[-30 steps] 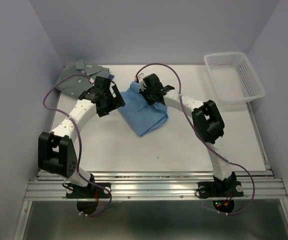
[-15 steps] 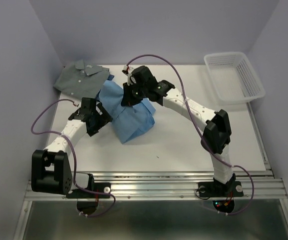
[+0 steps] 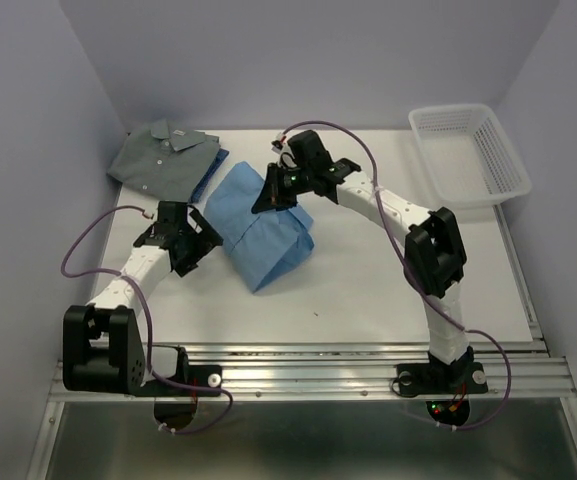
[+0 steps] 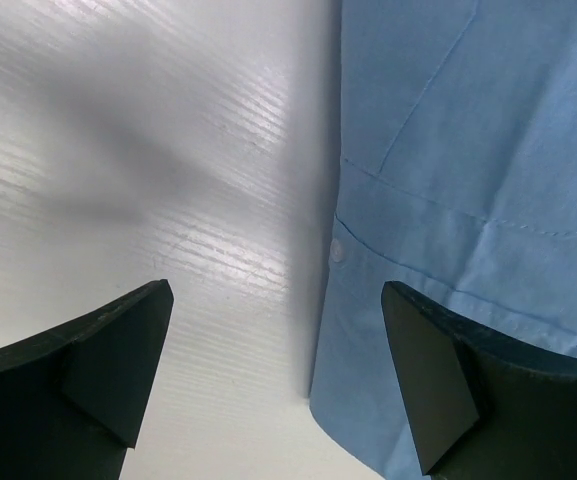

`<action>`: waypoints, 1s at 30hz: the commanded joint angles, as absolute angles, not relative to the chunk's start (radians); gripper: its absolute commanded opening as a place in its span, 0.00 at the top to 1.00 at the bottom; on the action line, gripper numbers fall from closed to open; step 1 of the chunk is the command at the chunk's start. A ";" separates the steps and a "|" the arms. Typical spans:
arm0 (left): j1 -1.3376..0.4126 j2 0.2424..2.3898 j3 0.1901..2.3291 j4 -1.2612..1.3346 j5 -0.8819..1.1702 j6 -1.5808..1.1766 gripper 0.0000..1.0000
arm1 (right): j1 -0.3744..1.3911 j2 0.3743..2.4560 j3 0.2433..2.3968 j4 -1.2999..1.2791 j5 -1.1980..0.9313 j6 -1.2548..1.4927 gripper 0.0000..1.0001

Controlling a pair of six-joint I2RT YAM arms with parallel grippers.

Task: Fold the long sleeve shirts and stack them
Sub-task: Fold the shirt

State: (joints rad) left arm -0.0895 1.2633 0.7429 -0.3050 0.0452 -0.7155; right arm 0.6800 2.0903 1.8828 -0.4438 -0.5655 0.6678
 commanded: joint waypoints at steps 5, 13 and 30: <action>-0.086 1.376 0.865 -0.276 0.058 -0.683 0.01 | 0.516 2.223 1.911 -0.367 -0.707 0.707 0.99; -0.089 1.492 1.032 -0.299 0.052 -0.632 0.01 | 0.397 2.350 1.950 -0.376 -0.756 0.713 0.98; -0.209 1.960 1.707 -0.384 0.127 -0.439 0.01 | 0.411 1.932 1.694 -0.530 -0.201 0.436 0.00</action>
